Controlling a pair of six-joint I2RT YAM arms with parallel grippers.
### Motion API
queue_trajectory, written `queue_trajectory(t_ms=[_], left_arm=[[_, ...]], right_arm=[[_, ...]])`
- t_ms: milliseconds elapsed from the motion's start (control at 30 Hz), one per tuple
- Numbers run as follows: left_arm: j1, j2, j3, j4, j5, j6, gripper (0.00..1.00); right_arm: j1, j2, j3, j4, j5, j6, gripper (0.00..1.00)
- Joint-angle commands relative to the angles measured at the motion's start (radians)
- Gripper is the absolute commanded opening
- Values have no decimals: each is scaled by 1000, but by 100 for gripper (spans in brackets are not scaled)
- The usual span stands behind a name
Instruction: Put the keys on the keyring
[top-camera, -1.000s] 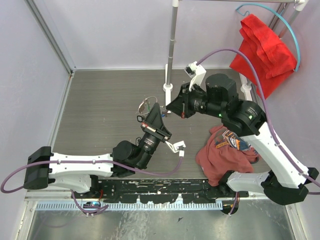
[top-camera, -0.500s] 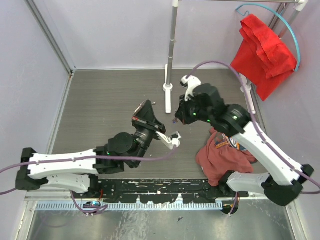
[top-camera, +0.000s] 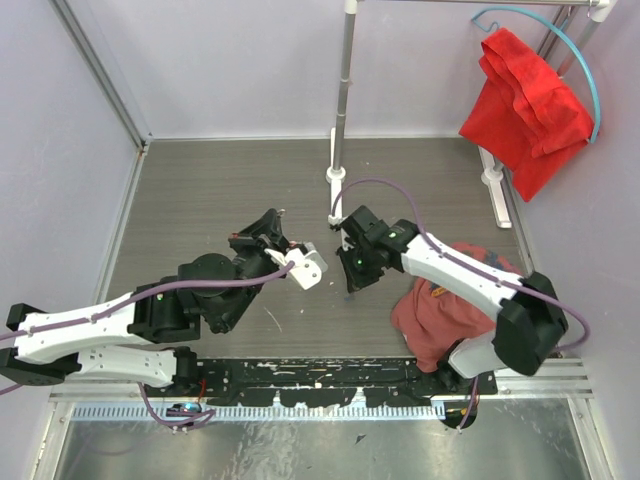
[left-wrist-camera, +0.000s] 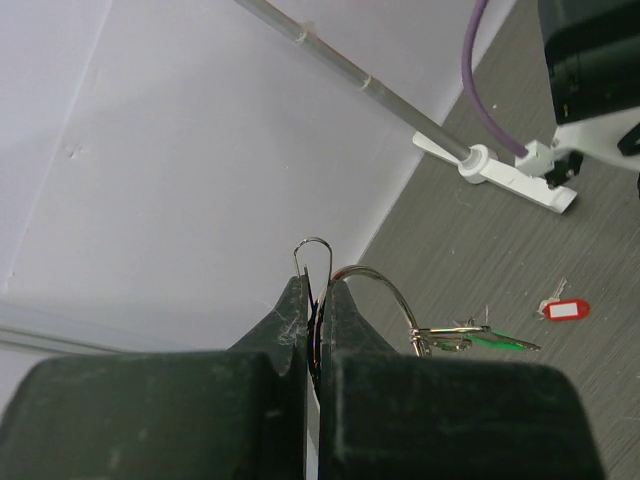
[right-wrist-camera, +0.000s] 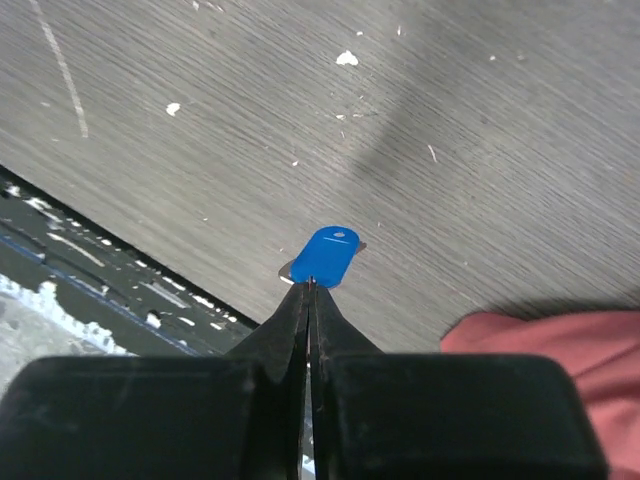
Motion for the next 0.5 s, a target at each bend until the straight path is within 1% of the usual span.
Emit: queue_trajectory(t_ms=[0,233,267,367,467], left_arm=[[-3,-11,19,-10,6,-57,0],[-6,5,33,-46,-14,-87,0],[-6,7,34,-48,-18,-87,0],[-10,13,32,-52,-27,-87,0],[-13,15,32,-54,-28,-92,0]], right_arm=[[0,95,-40,151,-42,-35,6],[0,262,12,252,5,-78,11],[-3,279,17,263,8,-83,13],[-3,295,14,320,12,-86,24],[-4,253,9,368,10,-81,31]])
